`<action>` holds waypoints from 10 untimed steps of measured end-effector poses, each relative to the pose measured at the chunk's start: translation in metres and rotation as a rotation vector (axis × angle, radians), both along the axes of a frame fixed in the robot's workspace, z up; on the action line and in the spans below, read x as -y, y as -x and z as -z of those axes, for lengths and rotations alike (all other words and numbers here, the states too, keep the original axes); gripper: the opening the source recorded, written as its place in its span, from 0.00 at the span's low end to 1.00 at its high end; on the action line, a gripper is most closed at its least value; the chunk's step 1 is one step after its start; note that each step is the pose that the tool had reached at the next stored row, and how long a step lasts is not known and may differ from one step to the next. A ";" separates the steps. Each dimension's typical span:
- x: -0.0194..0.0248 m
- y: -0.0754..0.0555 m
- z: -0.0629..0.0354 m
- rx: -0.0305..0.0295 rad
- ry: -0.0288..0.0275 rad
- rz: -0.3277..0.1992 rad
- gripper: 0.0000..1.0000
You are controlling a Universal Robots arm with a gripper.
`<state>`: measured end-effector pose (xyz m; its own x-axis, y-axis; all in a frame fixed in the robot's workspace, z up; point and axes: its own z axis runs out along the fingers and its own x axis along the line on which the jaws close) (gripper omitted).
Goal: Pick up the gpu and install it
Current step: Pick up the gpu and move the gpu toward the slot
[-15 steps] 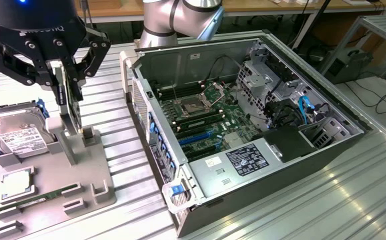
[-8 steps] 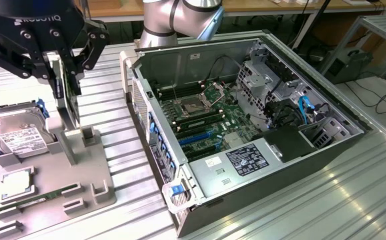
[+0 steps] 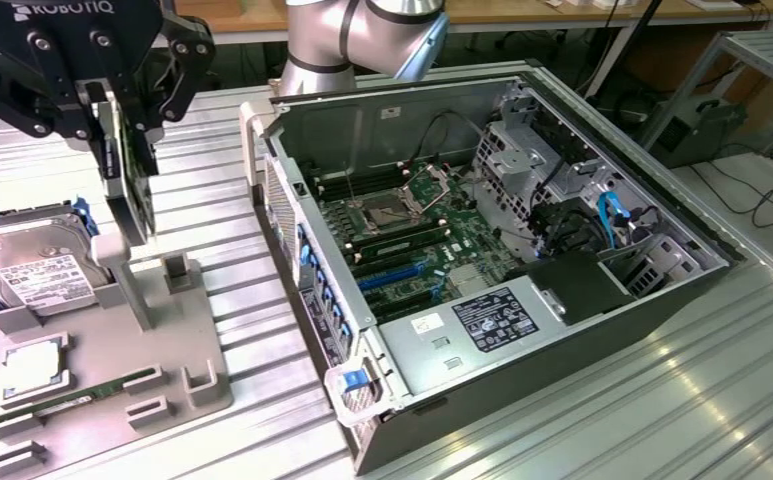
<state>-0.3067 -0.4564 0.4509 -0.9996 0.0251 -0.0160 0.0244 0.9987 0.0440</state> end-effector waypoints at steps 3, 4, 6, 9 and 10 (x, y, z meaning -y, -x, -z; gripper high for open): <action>0.0000 0.000 -0.0001 0.0002 -0.0001 0.000 0.28; 0.0000 0.000 -0.0001 0.0002 -0.0001 0.000 0.28; 0.0000 0.000 -0.0003 0.0001 0.0000 0.000 0.28; 0.0000 -0.002 -0.0004 0.0000 0.0000 0.000 0.28; 0.0000 -0.003 -0.0003 0.0001 0.0000 0.000 0.28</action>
<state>-0.3040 -0.4564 0.4513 -0.9996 0.0251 -0.0161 0.0244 0.9987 0.0440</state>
